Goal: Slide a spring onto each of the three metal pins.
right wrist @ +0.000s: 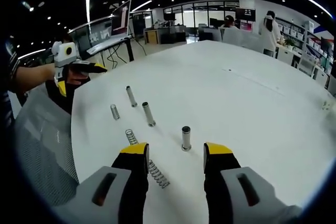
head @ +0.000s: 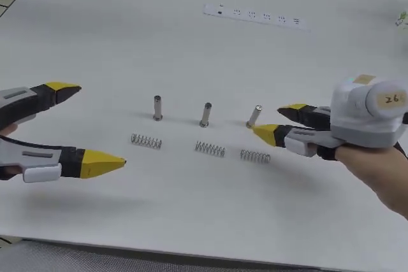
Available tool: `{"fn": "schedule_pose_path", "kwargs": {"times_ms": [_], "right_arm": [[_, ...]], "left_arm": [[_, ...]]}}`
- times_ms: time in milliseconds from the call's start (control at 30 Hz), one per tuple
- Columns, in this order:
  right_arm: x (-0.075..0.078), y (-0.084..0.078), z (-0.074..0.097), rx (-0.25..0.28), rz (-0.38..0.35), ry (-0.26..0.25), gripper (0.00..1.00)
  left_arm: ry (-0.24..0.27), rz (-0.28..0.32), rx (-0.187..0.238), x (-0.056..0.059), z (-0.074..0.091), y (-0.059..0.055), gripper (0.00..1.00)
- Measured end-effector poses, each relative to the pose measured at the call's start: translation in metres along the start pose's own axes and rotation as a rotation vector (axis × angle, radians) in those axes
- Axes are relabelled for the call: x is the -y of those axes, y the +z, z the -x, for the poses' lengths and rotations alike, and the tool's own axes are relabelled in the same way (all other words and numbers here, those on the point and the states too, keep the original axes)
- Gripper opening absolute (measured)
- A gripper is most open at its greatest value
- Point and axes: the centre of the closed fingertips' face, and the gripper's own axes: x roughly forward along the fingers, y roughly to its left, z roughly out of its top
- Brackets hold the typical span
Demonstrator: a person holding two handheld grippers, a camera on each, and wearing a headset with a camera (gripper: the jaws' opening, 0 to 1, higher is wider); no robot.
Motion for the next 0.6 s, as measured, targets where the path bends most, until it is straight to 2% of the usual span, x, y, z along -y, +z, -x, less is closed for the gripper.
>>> {"fn": "schedule_pose_path", "kwargs": {"times_ms": [133,400,500,600], "right_arm": [[-0.006,-0.005,0.002,-0.031,0.048,0.039,0.4],[-0.017,-0.015,0.003,-0.094,0.176,0.082,0.41],[-0.026,-0.02,0.003,-0.124,0.238,0.13,0.4],[-0.029,-0.024,0.001,-0.143,0.259,0.149,0.4]], "left_arm": [[-0.001,-0.005,-0.006,0.001,0.0,-0.002,0.98],[0.0,-0.009,-0.016,0.001,0.0,-0.005,0.98],[0.002,-0.009,-0.017,0.001,0.001,-0.005,0.98],[0.001,-0.009,-0.018,0.001,0.001,-0.005,0.97]]}}
